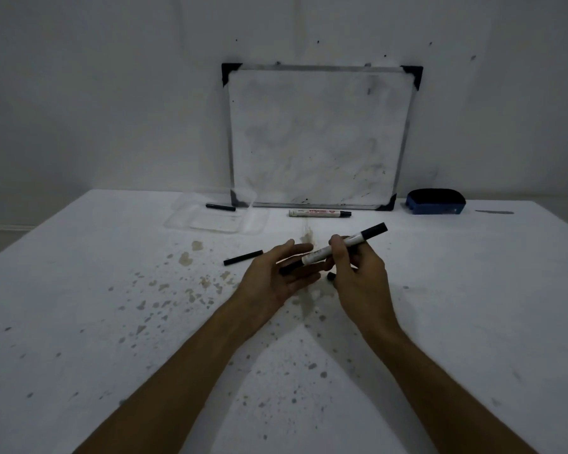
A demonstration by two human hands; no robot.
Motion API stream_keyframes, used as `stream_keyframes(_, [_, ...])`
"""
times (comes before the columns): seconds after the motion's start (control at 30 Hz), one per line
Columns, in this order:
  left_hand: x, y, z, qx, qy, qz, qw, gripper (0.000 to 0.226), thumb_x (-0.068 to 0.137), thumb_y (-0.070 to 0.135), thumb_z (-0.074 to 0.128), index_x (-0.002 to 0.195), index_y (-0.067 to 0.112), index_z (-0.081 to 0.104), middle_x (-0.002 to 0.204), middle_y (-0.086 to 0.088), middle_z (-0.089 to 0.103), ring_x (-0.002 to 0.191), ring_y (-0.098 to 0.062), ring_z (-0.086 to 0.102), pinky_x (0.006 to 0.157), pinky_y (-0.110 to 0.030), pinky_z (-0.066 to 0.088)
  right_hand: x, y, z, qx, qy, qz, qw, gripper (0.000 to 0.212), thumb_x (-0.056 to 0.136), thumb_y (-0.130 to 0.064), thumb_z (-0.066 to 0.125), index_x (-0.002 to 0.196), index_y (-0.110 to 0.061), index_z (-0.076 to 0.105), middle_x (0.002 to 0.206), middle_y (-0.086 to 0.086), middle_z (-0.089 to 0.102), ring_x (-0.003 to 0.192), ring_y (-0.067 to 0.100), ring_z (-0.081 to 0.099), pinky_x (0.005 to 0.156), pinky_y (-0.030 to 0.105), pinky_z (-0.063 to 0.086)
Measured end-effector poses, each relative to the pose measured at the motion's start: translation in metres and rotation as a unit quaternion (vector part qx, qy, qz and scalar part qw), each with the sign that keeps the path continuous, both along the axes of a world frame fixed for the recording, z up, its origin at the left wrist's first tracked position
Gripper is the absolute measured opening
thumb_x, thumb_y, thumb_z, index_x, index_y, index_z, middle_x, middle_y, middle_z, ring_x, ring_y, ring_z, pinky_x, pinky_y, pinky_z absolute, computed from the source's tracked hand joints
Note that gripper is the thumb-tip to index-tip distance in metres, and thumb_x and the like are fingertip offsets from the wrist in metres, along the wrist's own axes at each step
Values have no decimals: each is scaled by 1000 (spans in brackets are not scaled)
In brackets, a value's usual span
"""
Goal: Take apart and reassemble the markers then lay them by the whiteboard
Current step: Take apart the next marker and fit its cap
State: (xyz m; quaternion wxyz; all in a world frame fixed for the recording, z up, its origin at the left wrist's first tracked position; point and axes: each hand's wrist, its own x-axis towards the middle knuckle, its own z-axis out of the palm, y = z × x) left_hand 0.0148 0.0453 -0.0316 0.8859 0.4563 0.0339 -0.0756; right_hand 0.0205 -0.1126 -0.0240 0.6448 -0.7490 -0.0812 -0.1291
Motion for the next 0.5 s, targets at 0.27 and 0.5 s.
stream_keyframes(0.27, [3,12,-3,254,-46,26,966,23,109,14,56,116,18,78,69,4,65,52,-10,49,48,-26,35,13,-21,10,102,136,3,986,39,100,-50,50,96,-17,71,70,-4,66,44,1,51,38,15,39])
stream_keyframes(0.5, [-5,44,8,447,-144,58,881,24,106,14,62,102,27,81,76,7,76,61,-4,63,56,-16,49,11,-30,10,-184,24,35,982,37,105,-49,37,104,-25,65,77,-5,66,66,2,62,61,17,47])
